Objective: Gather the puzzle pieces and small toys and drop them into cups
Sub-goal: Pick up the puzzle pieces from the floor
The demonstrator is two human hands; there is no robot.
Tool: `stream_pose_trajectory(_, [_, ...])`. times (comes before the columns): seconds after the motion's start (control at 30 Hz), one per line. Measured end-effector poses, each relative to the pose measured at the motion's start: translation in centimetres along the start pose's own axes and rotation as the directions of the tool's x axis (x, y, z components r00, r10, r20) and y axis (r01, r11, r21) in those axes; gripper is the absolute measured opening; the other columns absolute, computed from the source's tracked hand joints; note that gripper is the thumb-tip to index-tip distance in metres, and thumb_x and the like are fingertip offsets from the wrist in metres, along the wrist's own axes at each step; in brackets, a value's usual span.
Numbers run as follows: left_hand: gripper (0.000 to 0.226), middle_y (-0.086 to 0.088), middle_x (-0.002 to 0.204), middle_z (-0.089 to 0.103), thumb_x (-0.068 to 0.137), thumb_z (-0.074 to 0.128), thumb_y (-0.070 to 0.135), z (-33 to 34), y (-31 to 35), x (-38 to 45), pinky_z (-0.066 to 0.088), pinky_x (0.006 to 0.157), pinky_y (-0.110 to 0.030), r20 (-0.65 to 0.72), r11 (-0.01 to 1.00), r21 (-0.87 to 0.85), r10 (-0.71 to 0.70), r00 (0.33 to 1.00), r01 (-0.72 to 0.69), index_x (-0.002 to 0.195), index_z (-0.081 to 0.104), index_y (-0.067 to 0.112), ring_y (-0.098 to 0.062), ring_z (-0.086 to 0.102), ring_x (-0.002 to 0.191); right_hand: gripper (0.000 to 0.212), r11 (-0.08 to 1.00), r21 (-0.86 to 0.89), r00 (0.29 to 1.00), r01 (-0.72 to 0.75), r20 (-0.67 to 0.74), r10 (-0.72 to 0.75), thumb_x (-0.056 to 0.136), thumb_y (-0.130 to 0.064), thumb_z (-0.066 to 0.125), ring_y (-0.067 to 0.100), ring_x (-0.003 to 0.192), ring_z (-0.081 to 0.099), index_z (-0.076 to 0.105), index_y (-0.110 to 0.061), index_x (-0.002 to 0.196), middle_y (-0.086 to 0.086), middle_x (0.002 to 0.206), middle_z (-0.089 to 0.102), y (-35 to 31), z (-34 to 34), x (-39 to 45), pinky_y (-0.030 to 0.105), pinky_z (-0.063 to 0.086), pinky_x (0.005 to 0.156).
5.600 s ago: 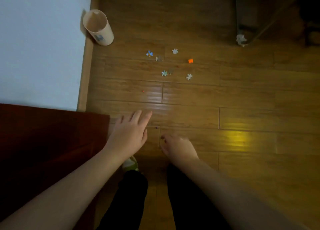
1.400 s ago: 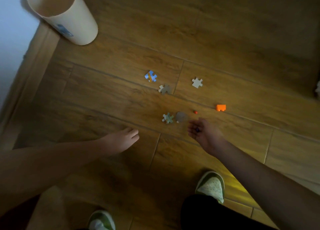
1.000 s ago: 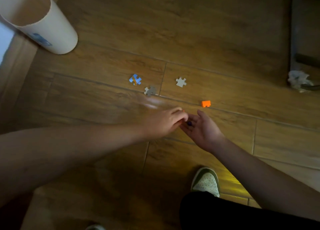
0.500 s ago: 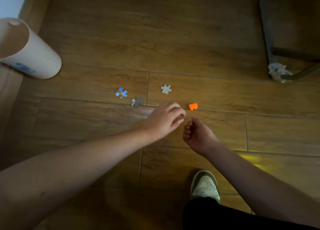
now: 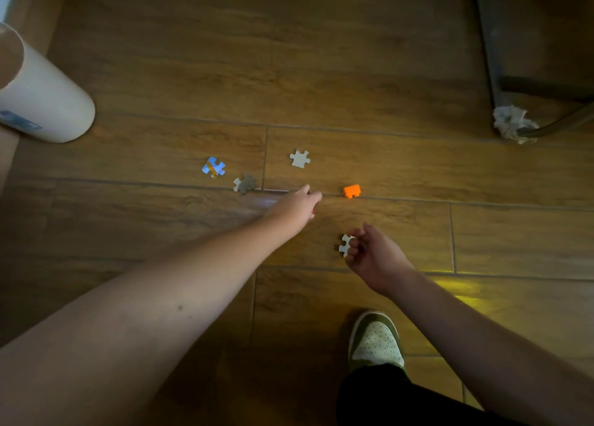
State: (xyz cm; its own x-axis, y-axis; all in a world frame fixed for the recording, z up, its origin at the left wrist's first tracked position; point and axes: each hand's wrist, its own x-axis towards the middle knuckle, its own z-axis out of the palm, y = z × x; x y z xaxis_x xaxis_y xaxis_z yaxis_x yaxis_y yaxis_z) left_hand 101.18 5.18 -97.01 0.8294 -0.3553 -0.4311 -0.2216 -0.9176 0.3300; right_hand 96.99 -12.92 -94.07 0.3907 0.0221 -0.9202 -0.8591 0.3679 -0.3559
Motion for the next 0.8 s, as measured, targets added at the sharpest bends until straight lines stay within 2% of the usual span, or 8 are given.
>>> stream_pose_trajectory(0.07, [0.037,-0.021,0.146,0.039,0.099,0.038,0.019,0.1,0.5,0.5,0.049,0.080,-0.042,-0.017,0.996,0.087,0.004,1.000,-0.002,0.133,0.046,0.007,-0.035,0.057,0.110,0.037,0.999,0.046,1.000,0.005,0.004,-0.006,0.102,-0.034,0.040,0.014,0.060,0.044,0.057,-0.009,0.081,0.004,0.065,0.046,0.1,0.0,-0.3,0.025,0.043,0.059])
stream_pose_trajectory(0.13, [0.043,-0.024,0.141,0.045,0.096,0.035,0.024,0.2,1.1,0.3,0.046,0.093,-0.048,-0.010,0.994,0.099,-0.040,0.999,0.041,0.133,0.045,0.004,-0.042,0.050,0.121,0.039,0.999,0.049,1.000,0.003,0.002,-0.003,0.102,-0.034,0.039,0.014,0.063,0.047,0.060,-0.007,0.084,0.004,0.067,0.047,0.4,-0.1,-0.4,0.026,0.044,0.063])
stream_pose_trajectory(0.3, [0.030,-0.016,0.136,0.047,0.086,0.049,-0.004,-0.8,2.1,-0.3,0.042,0.080,-0.034,0.044,0.990,-0.083,-0.112,0.993,0.115,0.115,0.052,0.002,-0.029,0.054,0.111,0.040,0.999,0.054,1.000,0.008,0.011,-0.009,0.102,-0.034,0.040,0.014,0.064,0.048,0.061,-0.006,0.084,0.005,0.068,0.047,0.6,-0.1,-0.4,0.027,0.046,0.064])
stream_pose_trajectory(0.4, [0.026,-0.008,0.116,0.054,0.085,0.052,-0.003,-1.0,3.3,-1.7,0.042,0.072,-0.033,-0.113,0.974,-0.209,0.065,0.991,-0.088,0.108,0.055,0.009,-0.026,0.058,0.095,0.040,0.993,0.120,0.998,0.021,0.052,-0.027,0.102,-0.034,0.039,0.017,0.067,0.052,0.059,-0.007,0.080,0.006,0.070,0.050,1.0,0.2,0.0,0.029,0.048,0.069])
stream_pose_trajectory(0.5, [0.021,-0.006,0.110,0.057,0.088,0.054,0.004,-1.0,5.9,-3.2,0.047,0.072,-0.036,-0.223,0.903,-0.292,0.257,0.940,-0.316,0.108,0.057,0.012,-0.023,0.059,0.094,0.033,0.984,0.173,0.981,0.033,0.185,-0.065,0.101,-0.029,0.036,0.021,0.086,0.062,0.060,-0.008,0.092,0.011,0.088,0.063,1.2,0.6,0.3,0.033,0.052,0.077])
stream_pose_trajectory(0.57, [0.025,-0.007,0.111,0.061,0.086,0.059,0.007,-0.6,7.0,-3.6,0.043,0.078,-0.034,-0.228,0.884,-0.279,0.319,0.920,-0.375,0.111,0.057,0.012,-0.023,0.057,0.100,0.032,0.983,0.170,0.966,0.064,0.238,-0.104,0.102,-0.022,0.032,0.018,0.084,0.066,0.061,-0.012,0.092,0.009,0.088,0.067,1.0,0.6,0.4,0.029,0.055,0.069])
stream_pose_trajectory(0.7, [0.021,-0.007,0.108,0.062,0.089,0.061,0.024,-0.3,5.9,-3.6,0.045,0.086,-0.038,-0.351,0.886,-0.195,0.339,0.873,-0.422,0.105,0.060,0.011,-0.024,0.055,0.103,0.023,0.990,0.128,0.987,0.060,0.142,-0.078,0.101,-0.022,0.043,0.016,0.065,0.064,0.060,-0.011,0.089,0.006,0.075,0.063,0.6,0.6,1.0,0.023,0.051,0.050])
stream_pose_trajectory(0.8, [0.021,-0.002,0.111,0.059,0.095,0.051,0.032,-0.5,3.3,-4.4,0.043,0.086,-0.030,-0.379,0.924,-0.239,0.193,0.905,-0.297,0.105,0.060,0.016,-0.019,0.054,0.104,0.037,0.999,0.046,0.998,0.024,0.062,-0.027,0.101,-0.033,0.045,0.008,0.039,0.034,0.047,-0.014,0.069,-0.001,0.050,0.040,0.5,0.7,1.3,0.019,0.024,0.035])
